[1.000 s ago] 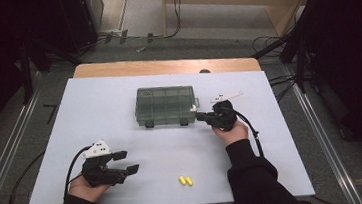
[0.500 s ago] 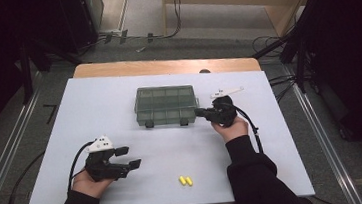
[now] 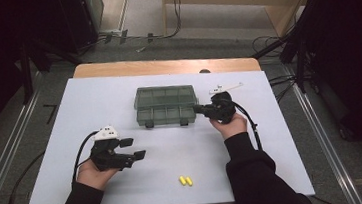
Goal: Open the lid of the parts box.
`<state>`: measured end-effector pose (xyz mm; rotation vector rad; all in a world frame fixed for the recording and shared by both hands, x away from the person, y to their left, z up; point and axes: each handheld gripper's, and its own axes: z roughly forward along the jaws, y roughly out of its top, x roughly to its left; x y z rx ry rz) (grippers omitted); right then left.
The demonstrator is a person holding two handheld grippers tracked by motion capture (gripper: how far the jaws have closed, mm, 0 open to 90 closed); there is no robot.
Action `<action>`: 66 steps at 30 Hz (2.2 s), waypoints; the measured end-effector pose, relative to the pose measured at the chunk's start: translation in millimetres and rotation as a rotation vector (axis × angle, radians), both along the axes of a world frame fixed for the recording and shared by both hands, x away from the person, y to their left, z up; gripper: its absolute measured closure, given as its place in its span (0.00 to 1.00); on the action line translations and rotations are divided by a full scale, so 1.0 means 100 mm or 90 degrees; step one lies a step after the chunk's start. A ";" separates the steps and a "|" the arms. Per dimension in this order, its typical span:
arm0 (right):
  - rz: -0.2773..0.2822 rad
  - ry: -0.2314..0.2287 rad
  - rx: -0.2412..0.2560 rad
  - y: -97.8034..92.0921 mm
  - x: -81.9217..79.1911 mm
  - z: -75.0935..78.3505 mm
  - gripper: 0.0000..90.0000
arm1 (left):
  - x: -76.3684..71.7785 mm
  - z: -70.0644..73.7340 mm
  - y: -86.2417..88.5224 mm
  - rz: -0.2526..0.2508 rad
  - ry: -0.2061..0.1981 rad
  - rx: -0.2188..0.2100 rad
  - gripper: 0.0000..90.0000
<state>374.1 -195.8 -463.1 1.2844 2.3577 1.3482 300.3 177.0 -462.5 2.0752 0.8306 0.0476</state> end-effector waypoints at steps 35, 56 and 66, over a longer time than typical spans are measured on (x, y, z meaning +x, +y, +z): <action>-0.004 0.008 0.005 0.03 0.05 0.08 0.98 | 0.90 0.24 0.02 0.031 -0.013 0.015 0.31; -0.028 -0.004 0.021 0.03 0.09 0.20 0.98 | 1.26 0.10 0.00 0.053 -0.022 0.010 0.32; -0.039 -0.014 0.012 0.03 0.13 0.30 0.97 | 1.38 0.09 -0.04 0.093 -0.050 0.003 0.36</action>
